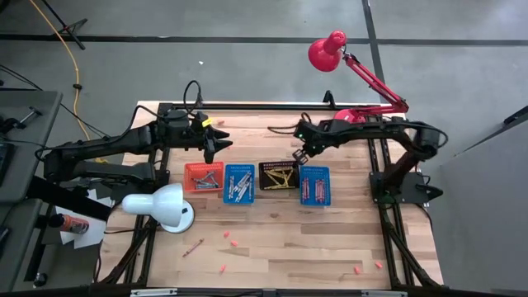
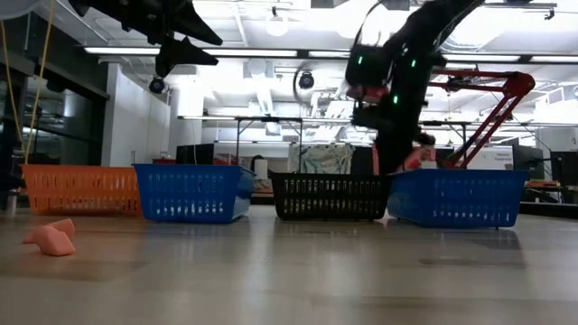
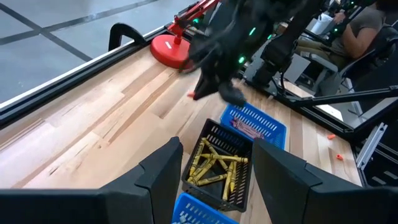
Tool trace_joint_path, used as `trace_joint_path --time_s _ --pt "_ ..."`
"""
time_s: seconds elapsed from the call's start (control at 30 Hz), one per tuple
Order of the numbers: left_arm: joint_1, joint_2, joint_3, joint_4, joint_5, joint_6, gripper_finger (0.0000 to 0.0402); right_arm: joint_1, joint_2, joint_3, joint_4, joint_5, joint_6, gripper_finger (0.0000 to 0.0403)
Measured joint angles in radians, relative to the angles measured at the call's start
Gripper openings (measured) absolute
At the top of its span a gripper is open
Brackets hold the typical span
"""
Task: Sort crayons
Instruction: Put the pink crayon into the right blue bin
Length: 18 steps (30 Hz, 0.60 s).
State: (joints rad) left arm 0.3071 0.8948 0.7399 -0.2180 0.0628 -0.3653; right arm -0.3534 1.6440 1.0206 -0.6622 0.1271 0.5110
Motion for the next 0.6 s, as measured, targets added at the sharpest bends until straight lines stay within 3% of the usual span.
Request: trace_joint_path --time_s 0.23,0.6 --pt "0.000 0.000 0.000 -0.001 -0.019 0.000 0.0182 0.021 -0.215 0.001 0.081 -0.026 -0.131 0.0002" --pt "0.000 0.000 0.000 -0.003 -0.023 0.000 0.0182 0.190 -0.469 0.003 0.354 -0.080 -0.232 0.0002"
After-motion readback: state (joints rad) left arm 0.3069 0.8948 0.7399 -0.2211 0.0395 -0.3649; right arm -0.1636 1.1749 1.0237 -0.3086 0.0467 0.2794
